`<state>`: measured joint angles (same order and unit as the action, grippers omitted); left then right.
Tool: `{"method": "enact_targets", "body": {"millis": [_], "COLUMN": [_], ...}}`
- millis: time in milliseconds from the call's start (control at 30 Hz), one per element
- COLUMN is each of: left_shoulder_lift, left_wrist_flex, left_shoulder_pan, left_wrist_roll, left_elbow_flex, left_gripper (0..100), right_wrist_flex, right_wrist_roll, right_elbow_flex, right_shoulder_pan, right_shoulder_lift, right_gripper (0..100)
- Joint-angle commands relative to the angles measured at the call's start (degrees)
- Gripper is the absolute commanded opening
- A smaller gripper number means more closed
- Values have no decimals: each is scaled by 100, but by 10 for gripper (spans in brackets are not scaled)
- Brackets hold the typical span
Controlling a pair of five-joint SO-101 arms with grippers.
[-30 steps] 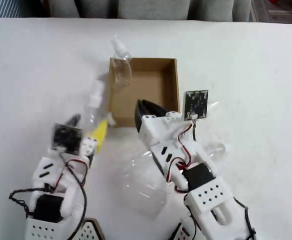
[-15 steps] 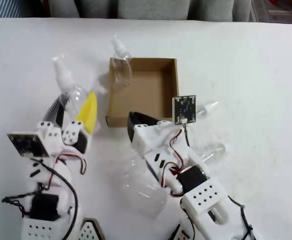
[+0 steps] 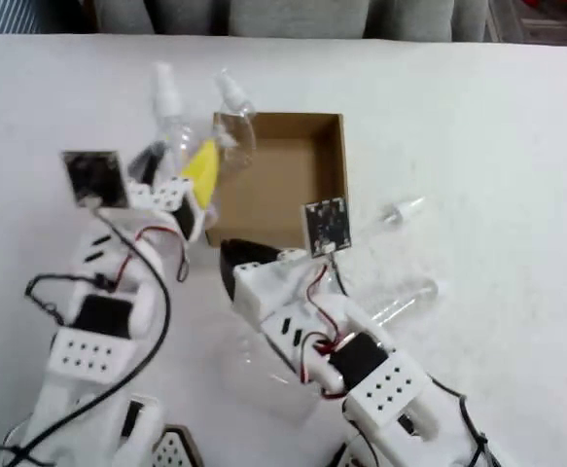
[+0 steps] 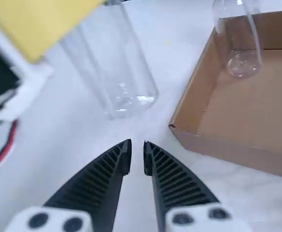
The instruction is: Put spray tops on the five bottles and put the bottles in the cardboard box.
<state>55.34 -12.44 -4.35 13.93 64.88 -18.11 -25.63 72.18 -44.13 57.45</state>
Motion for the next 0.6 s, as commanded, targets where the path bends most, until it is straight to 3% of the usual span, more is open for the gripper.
{"method": "enact_targets", "body": {"millis": [0, 167, 333, 567], "left_shoulder_lift": [-127, 224, 681, 1754], "left_wrist_flex": [202, 176, -492, -774], "left_shoulder_pan": [-356, -382, -664, -822], "left_wrist_roll": [26, 26, 26, 26], "left_elbow_flex": [-360, -246, -88, 387], "left_gripper": [34, 34, 34, 34], "right_wrist_flex": [295, 919, 1745, 1868], "right_wrist_roll": [-35, -35, -35, -35], "right_elbow_flex": [-35, 264, 633, 695], "right_shoulder_pan": [-207, -365, -347, -330], "right_shoulder_lift": [-4, -22, -22, -22], "right_gripper": [17, 17, 17, 17]}}
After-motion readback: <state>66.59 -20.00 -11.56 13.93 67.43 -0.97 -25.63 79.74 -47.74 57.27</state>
